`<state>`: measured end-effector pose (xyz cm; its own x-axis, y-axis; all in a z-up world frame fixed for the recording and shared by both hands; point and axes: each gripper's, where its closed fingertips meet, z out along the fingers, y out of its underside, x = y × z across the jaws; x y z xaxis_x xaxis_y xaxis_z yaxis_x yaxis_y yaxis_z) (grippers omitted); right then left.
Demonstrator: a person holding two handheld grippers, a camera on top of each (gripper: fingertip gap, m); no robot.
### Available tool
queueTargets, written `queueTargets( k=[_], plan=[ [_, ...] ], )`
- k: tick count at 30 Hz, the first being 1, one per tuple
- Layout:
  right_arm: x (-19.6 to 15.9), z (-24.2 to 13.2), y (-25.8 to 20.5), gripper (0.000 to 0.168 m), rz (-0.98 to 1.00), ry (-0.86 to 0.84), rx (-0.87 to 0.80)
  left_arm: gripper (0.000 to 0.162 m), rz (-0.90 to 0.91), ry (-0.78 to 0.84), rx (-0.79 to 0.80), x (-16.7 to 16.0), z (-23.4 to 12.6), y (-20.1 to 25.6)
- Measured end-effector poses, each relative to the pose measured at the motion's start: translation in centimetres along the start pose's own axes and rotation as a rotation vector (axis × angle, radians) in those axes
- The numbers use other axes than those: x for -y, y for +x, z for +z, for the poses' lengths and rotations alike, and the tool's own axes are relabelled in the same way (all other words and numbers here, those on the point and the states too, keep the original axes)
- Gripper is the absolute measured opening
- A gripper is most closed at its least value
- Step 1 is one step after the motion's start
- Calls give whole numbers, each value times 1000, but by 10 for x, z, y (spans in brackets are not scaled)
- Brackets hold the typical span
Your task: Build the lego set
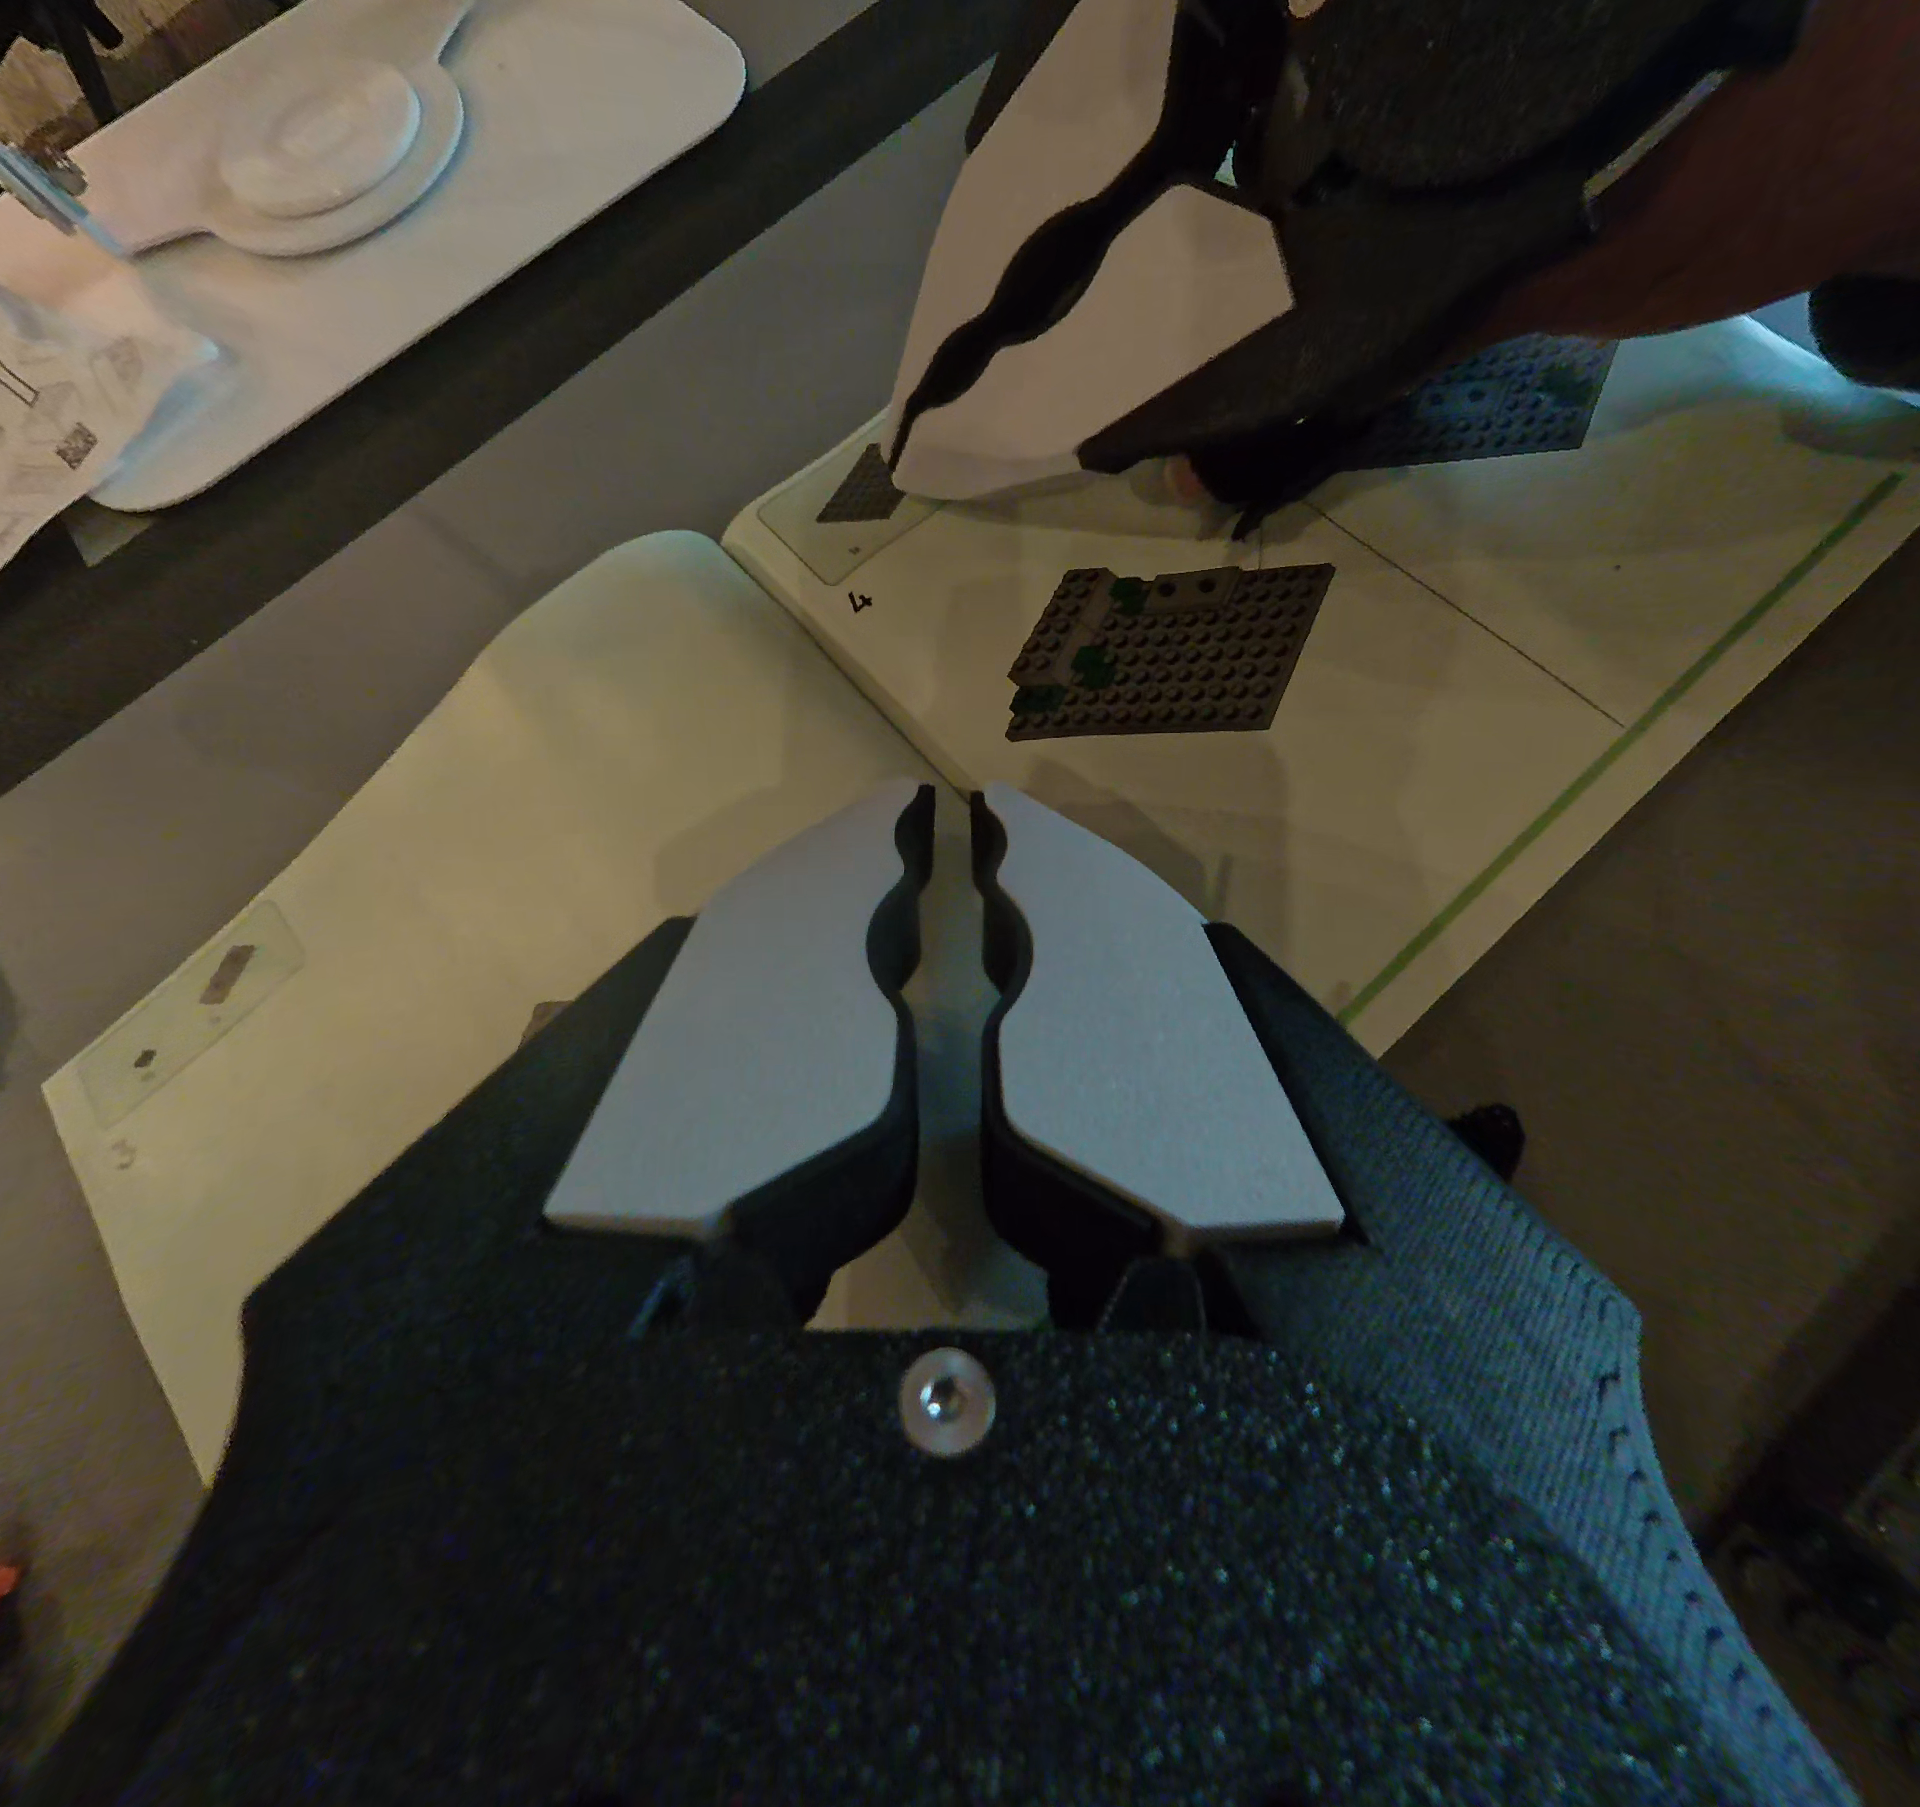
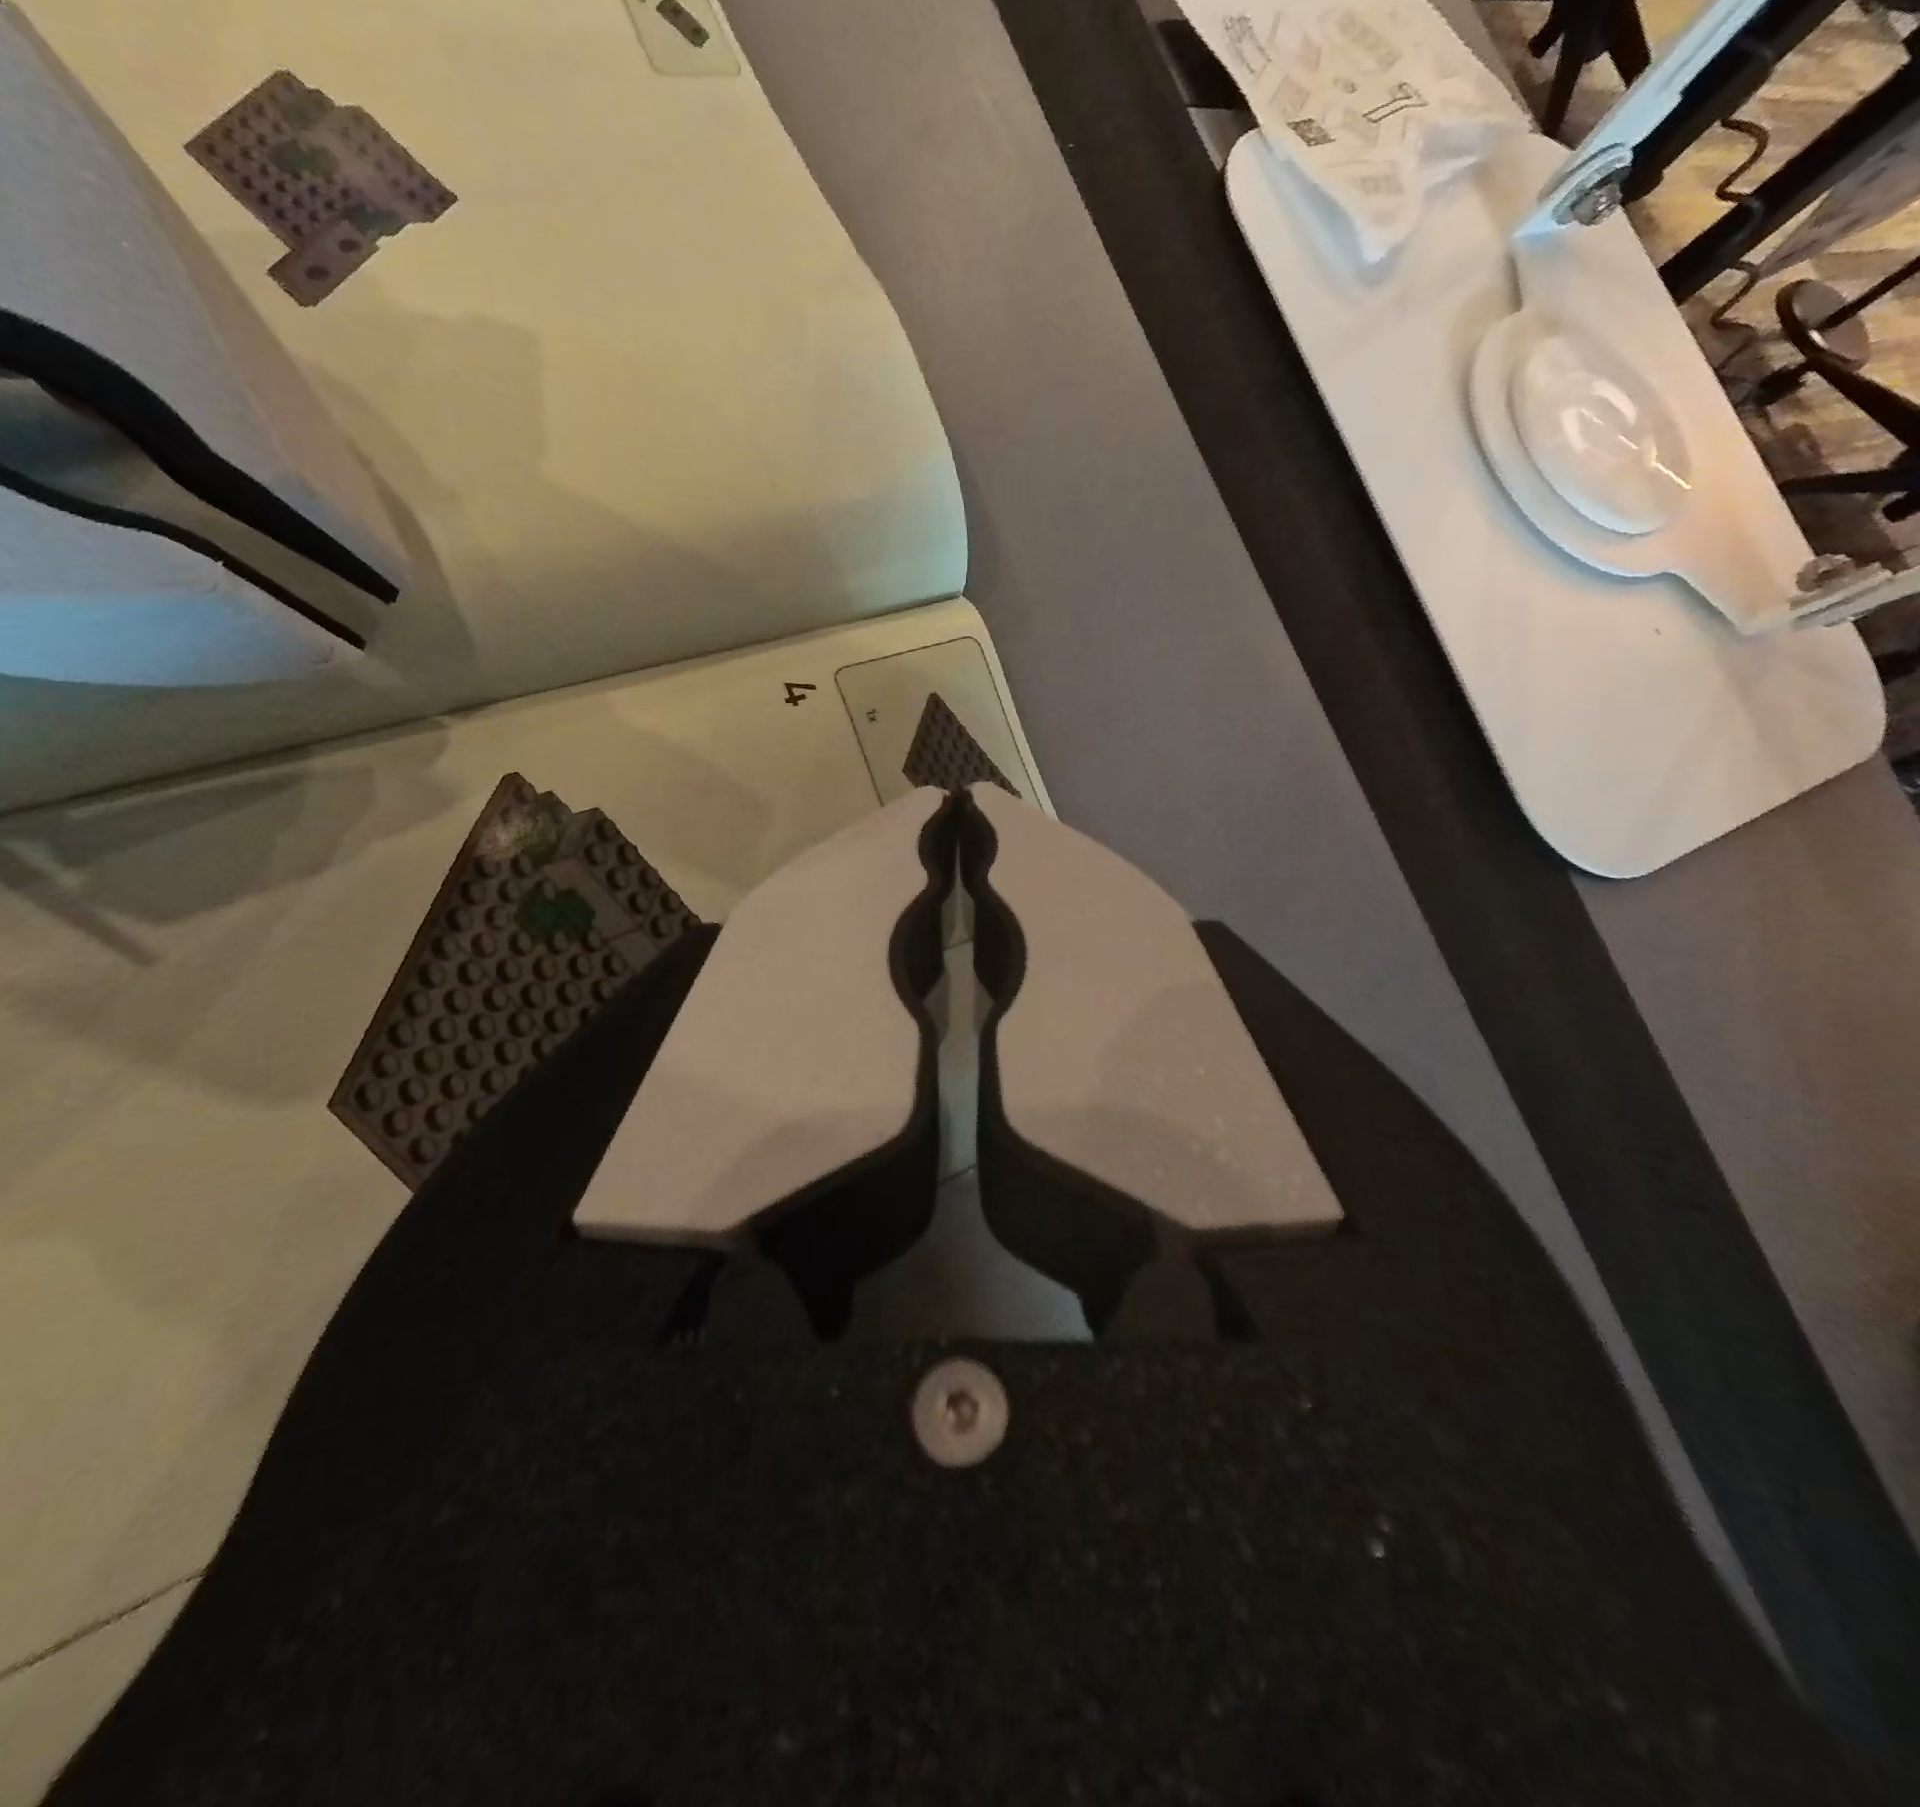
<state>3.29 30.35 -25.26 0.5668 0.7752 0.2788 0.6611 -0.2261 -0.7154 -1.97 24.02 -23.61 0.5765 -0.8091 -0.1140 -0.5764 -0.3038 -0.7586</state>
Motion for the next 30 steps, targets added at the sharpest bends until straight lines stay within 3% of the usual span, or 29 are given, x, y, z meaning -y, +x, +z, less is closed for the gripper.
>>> queueTargets(
  k=[4, 8, 14, 19, 30],
  plan=[
    [9, -14, 8, 0, 59, 87, -14, 6, 2, 3, 4, 0, 0, -1],
    [18, -60, 38, 0, 138, 218, -127, 5, -4, 17, 16, 2, -2, -4],
    [-18, -106, 57, 0, 220, 238, -213, 3, -4, 29, 25, 3, -2, -6],
    [-43, -110, 53, 0, 241, 214, -204, 1, -5, 36, 16, 3, -1, -4],
    [-38, -104, 41, 0, 227, 226, -158, 0, -6, 73, -19, 8, -5, -2]
  ],
)
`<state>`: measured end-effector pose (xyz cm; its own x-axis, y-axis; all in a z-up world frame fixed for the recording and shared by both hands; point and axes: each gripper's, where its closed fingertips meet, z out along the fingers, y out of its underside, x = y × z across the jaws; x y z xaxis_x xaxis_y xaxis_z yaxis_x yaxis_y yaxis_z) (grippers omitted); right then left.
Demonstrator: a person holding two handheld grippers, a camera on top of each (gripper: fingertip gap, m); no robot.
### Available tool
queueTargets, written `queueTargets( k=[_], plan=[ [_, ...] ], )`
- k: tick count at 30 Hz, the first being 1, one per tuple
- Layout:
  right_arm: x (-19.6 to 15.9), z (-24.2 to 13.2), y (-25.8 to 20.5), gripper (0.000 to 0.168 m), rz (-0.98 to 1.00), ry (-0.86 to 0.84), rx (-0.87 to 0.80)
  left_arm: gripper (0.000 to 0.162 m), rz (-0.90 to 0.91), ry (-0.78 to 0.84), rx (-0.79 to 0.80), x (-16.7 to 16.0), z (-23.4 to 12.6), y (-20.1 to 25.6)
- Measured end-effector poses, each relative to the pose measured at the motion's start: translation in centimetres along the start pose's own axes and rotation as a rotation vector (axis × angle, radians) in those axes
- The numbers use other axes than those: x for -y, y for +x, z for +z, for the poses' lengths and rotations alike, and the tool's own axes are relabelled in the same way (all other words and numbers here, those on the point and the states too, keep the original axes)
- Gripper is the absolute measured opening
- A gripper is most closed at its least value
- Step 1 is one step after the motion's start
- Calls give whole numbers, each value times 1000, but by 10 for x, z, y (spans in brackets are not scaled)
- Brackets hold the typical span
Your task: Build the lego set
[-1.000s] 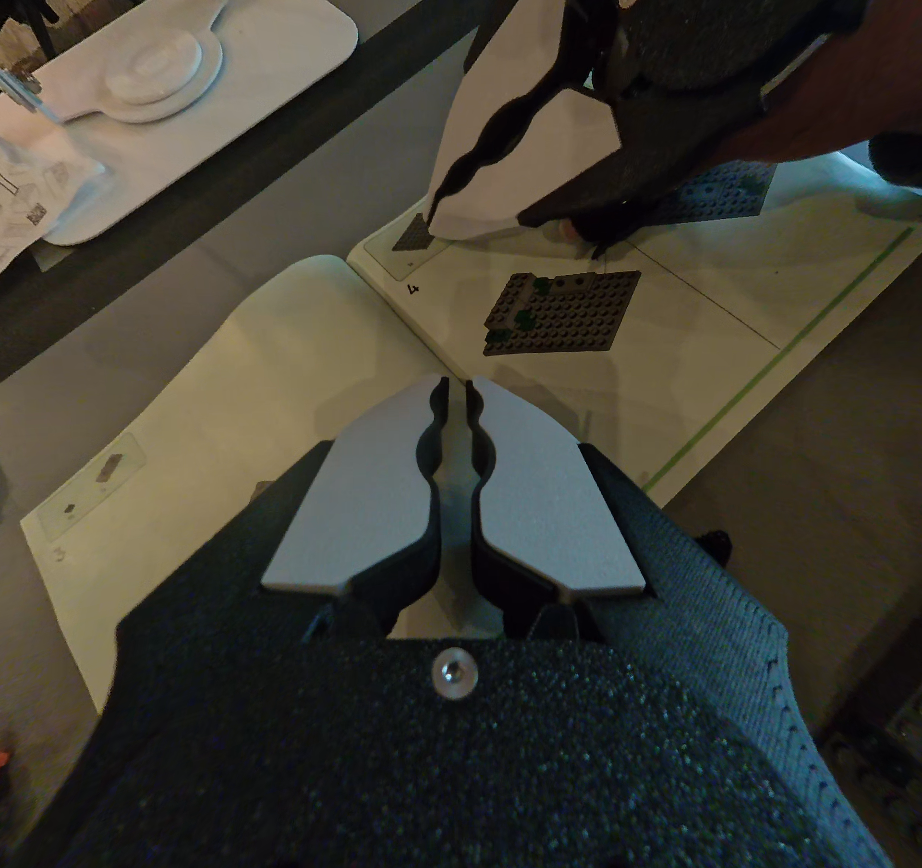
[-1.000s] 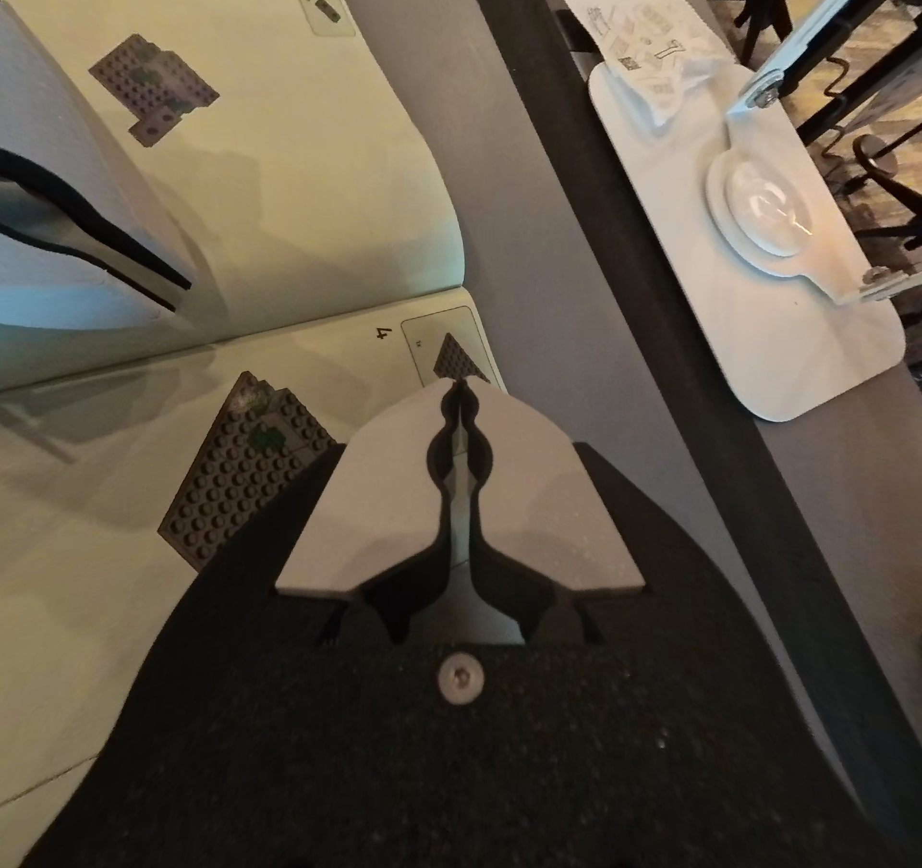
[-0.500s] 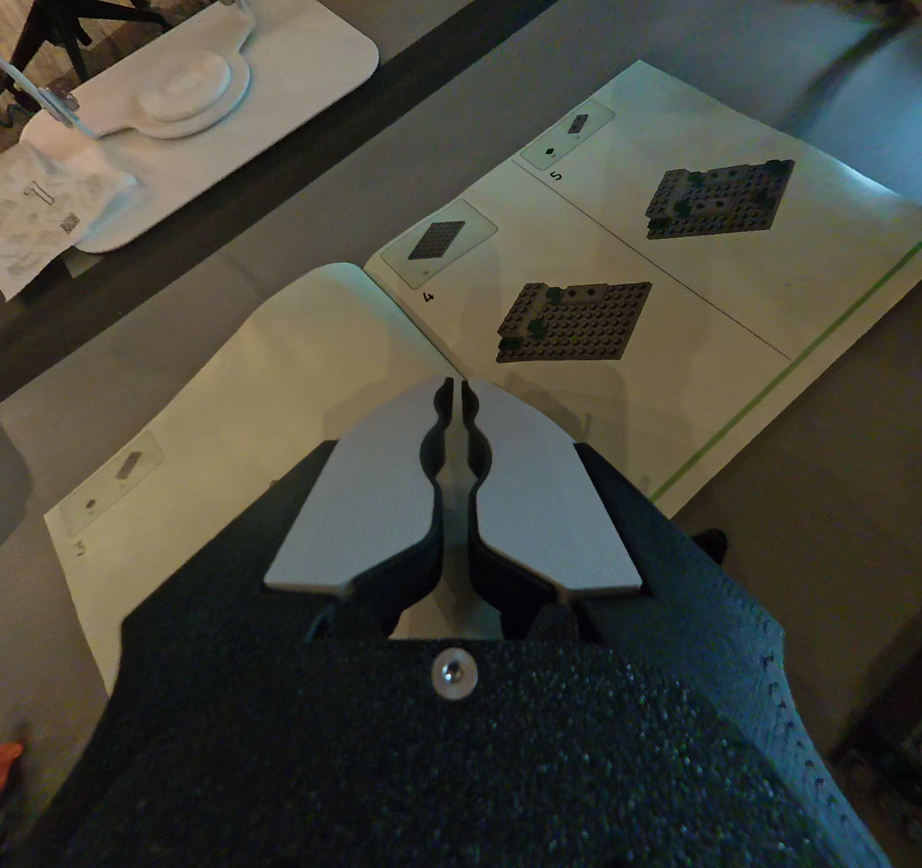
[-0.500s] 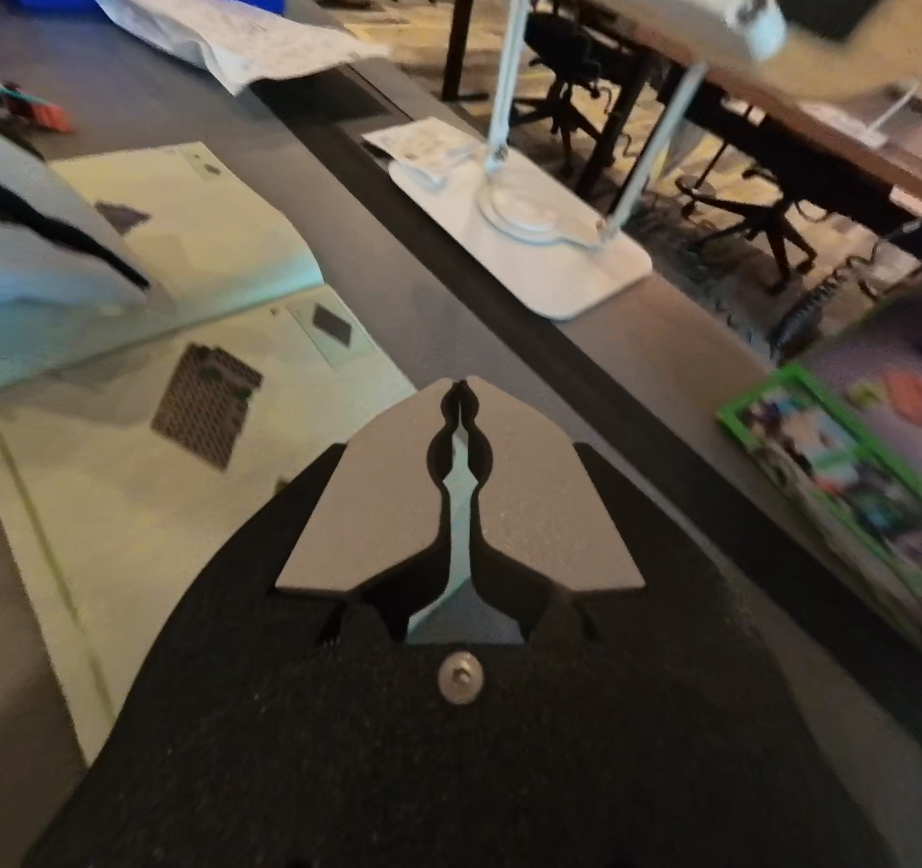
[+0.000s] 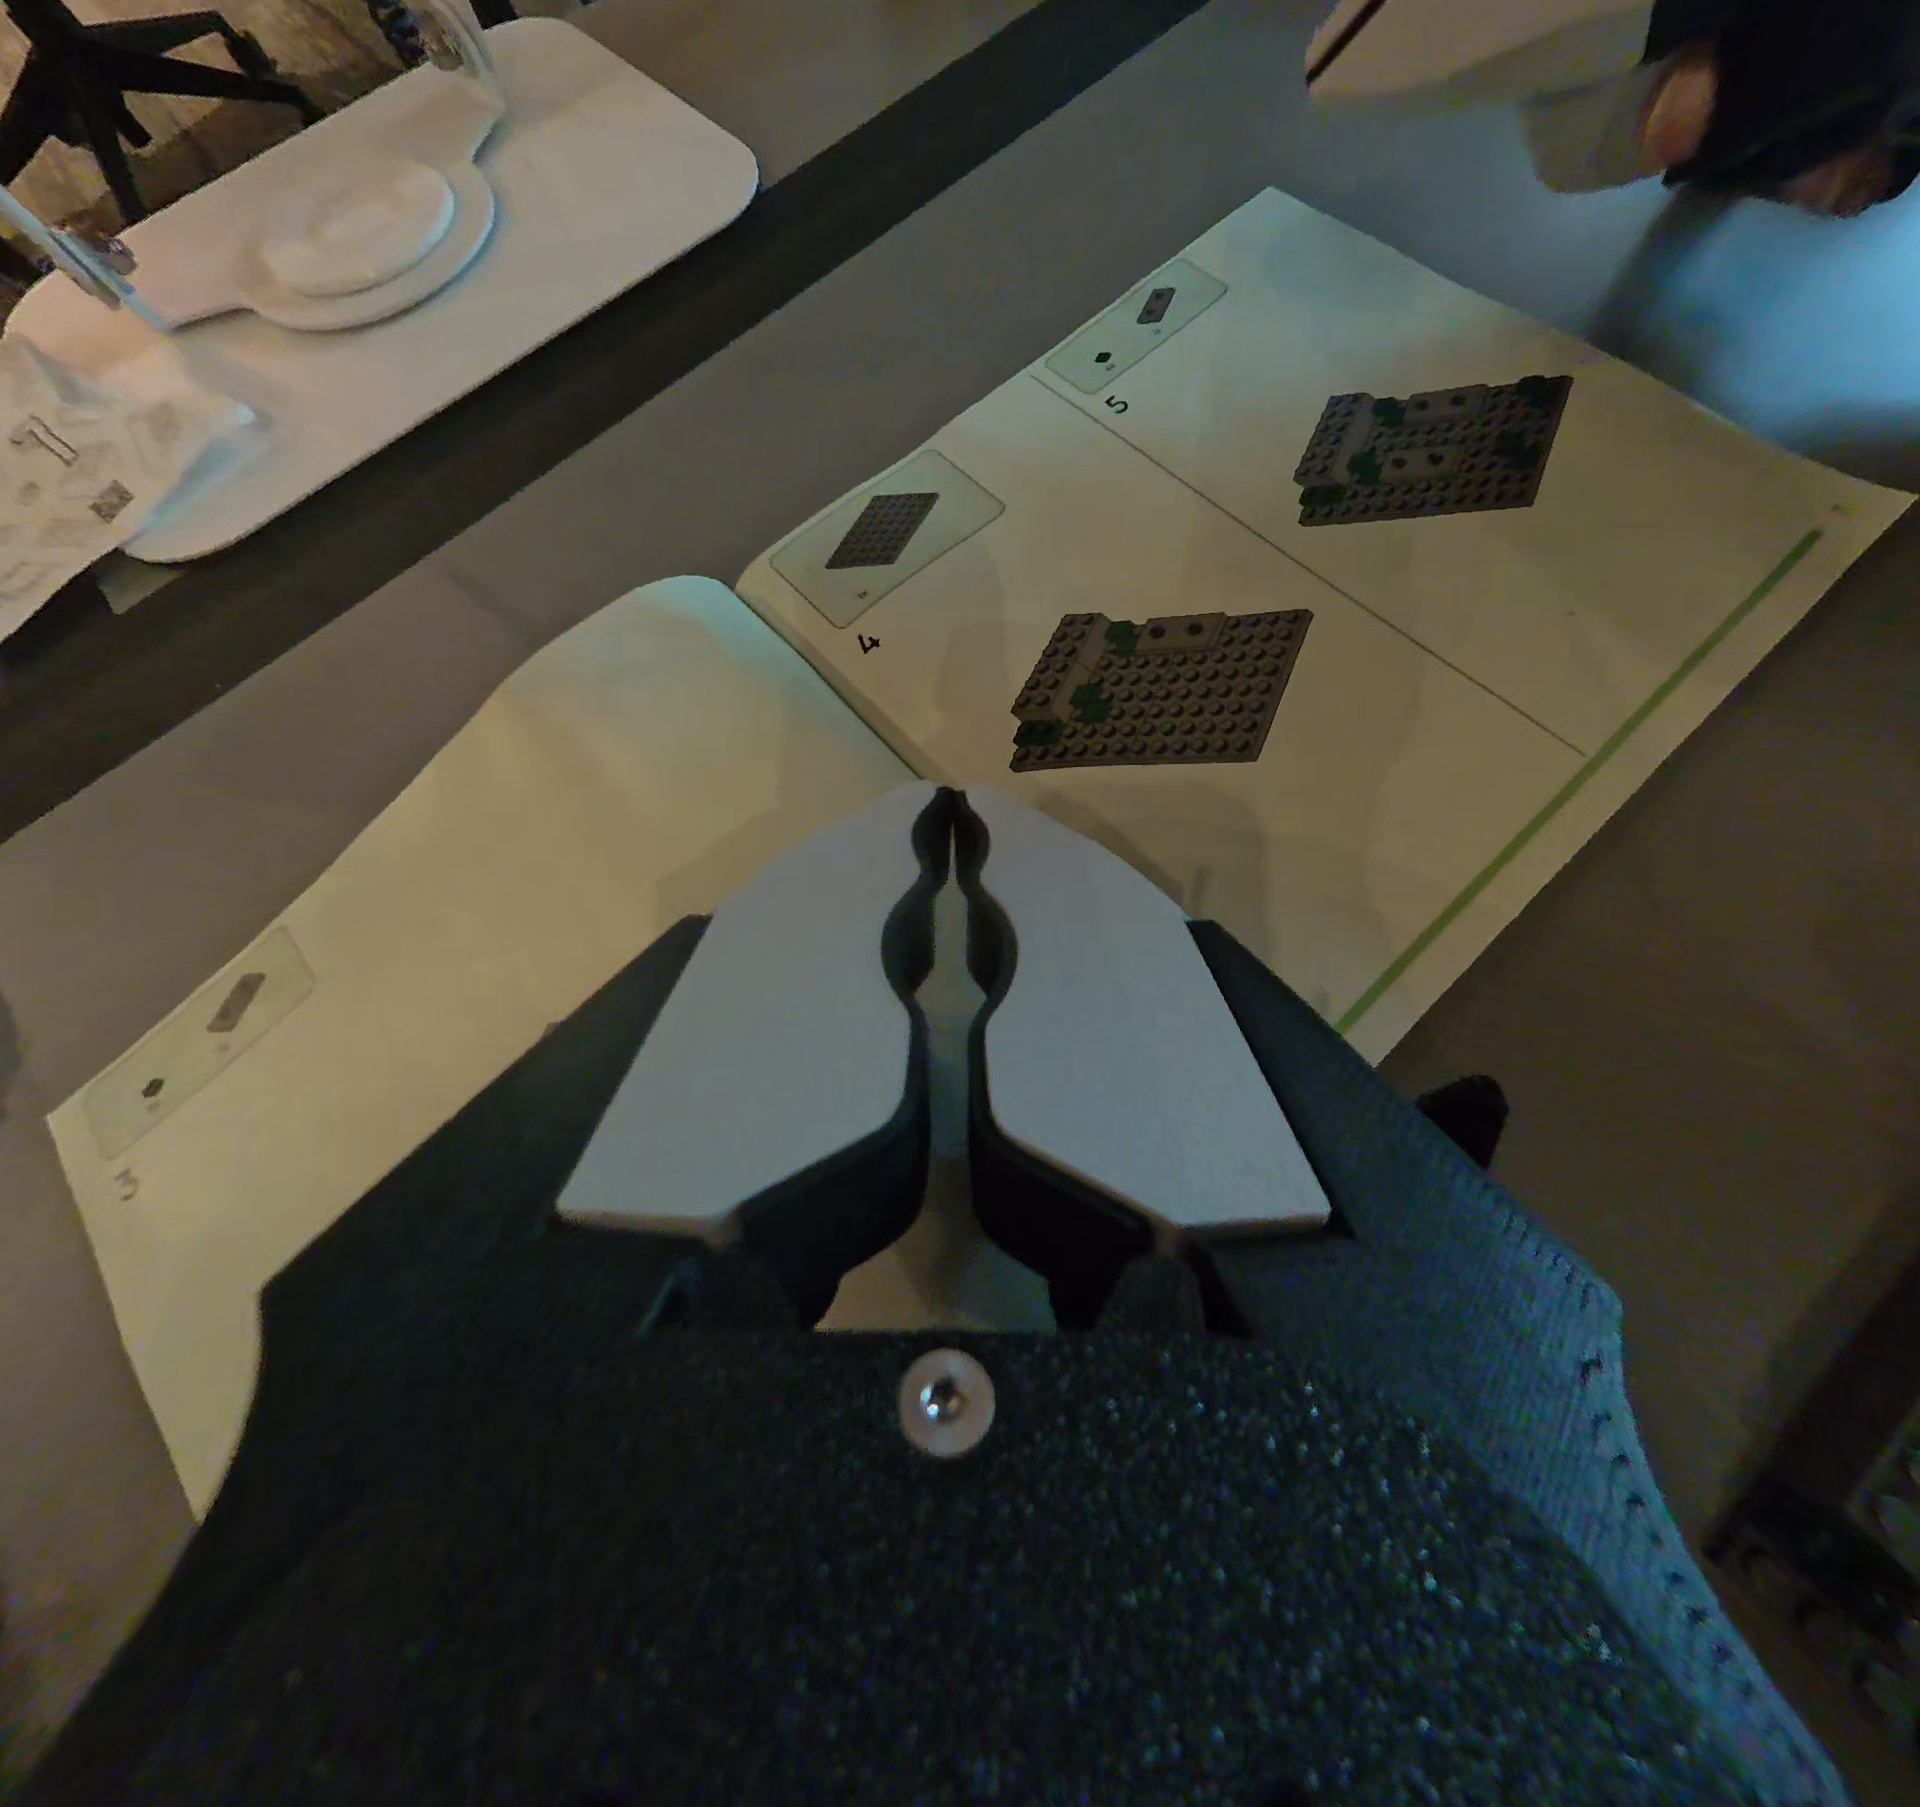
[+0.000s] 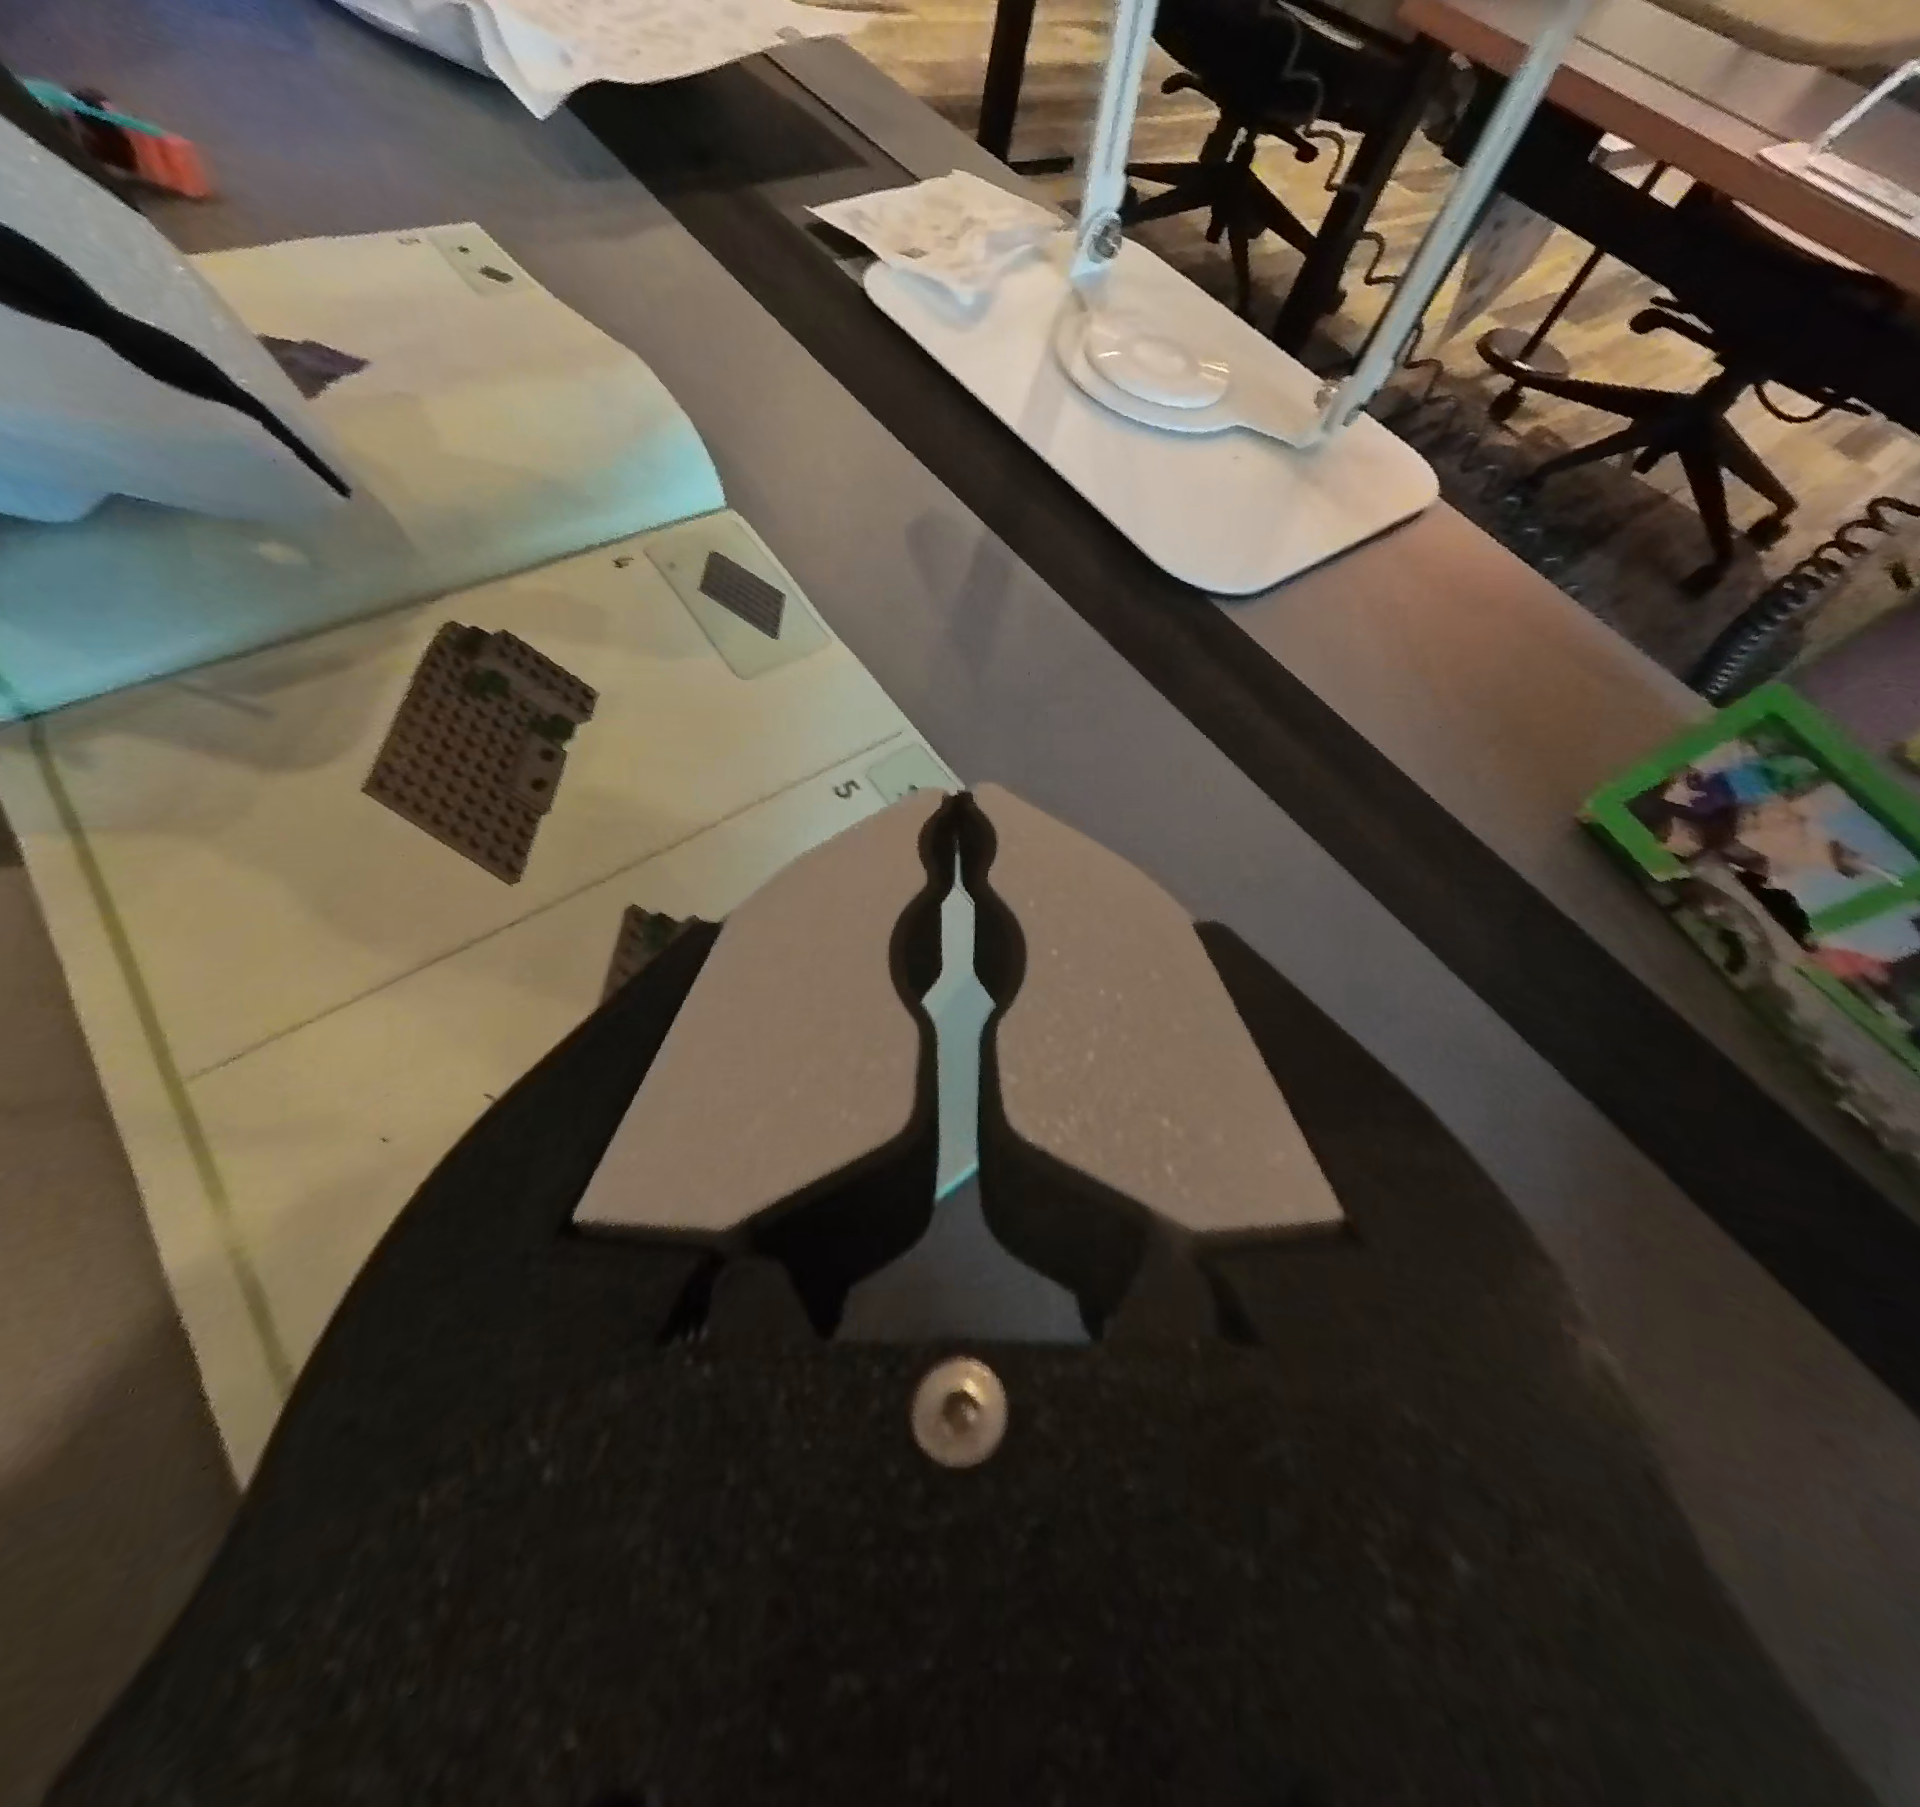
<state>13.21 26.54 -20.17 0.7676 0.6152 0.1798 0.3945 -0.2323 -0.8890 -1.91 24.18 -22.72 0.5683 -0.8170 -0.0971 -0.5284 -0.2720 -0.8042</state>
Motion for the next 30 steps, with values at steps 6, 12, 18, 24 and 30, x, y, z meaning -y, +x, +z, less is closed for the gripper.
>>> queueTargets(
  k=[6, 12, 18, 24, 30],
  plan=[
    [0, 5, -19, 0, -48, -14, 63, 0, 6, -3, -8, 0, 0, 1],
    [-5, 12, -43, 0, -131, -69, 123, 0, 21, -23, -10, -4, 2, 3],
    [-6, 15, -51, 0, -143, -74, 141, 0, 23, -22, -26, -4, 2, 5],
    [-3, 13, -51, 0, -122, -53, 147, 0, 20, -21, -34, -4, 2, 6],
    [-5, 14, -50, 0, -130, -65, 136, 0, 16, -22, -37, -5, 3, 6]
  ],
)
